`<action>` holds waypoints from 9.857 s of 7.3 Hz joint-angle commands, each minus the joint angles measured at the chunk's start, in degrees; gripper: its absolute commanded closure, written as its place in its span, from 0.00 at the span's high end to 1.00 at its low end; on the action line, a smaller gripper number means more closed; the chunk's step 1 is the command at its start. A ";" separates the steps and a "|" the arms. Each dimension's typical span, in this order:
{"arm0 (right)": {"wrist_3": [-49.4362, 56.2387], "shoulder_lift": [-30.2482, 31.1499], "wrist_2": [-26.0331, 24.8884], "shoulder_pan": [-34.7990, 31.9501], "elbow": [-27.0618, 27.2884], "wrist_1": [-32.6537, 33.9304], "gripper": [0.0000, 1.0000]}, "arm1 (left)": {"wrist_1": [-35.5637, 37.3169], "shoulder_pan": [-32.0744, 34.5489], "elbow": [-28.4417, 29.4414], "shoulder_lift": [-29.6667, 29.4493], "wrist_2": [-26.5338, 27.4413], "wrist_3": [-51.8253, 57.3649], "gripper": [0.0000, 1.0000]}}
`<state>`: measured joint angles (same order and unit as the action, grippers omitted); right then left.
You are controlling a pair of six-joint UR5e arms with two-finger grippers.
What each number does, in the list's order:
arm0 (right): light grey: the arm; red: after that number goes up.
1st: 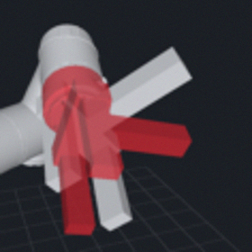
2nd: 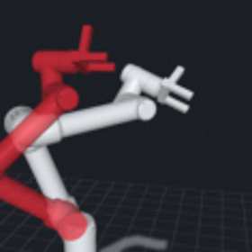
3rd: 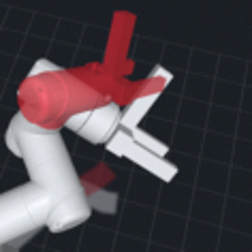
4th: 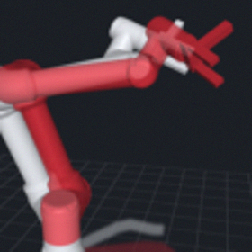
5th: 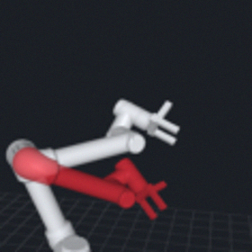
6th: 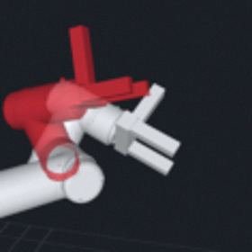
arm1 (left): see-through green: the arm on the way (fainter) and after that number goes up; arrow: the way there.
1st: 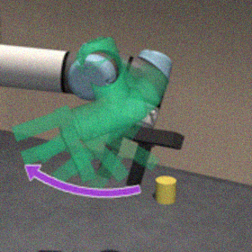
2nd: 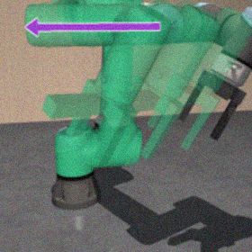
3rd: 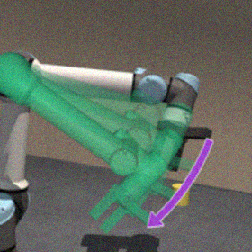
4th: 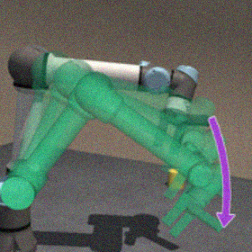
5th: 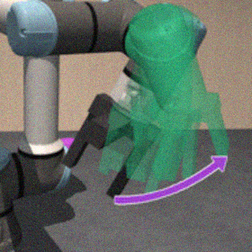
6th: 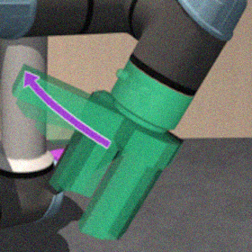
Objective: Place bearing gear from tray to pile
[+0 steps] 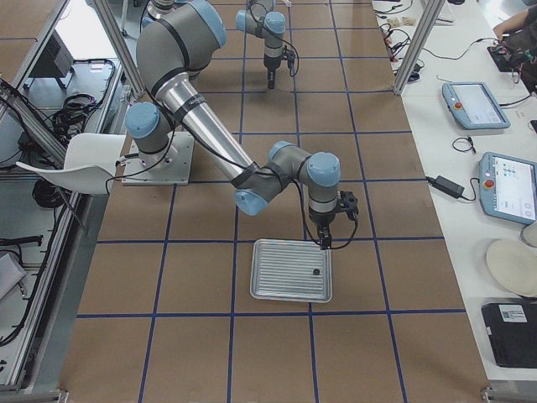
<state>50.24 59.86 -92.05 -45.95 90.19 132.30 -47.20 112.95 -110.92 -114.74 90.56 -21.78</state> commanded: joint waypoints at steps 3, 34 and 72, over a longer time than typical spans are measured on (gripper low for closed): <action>1.88 -5.10 0.56 3.58 -2.21 0.06 0.81 | -8.55 -10.68 4.99 4.16 -0.38 5.82 0.00; -94.06 9.51 15.85 -64.15 18.79 -2.97 0.00 | -37.97 -20.92 18.02 26.50 0.24 21.60 1.00; -59.82 36.38 3.72 -42.73 6.58 -41.07 1.00 | -5.58 -56.34 3.95 2.97 3.48 60.79 0.00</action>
<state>-9.56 96.17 -88.50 -88.67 96.75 91.27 -57.70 58.60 -107.37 -108.81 94.03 35.77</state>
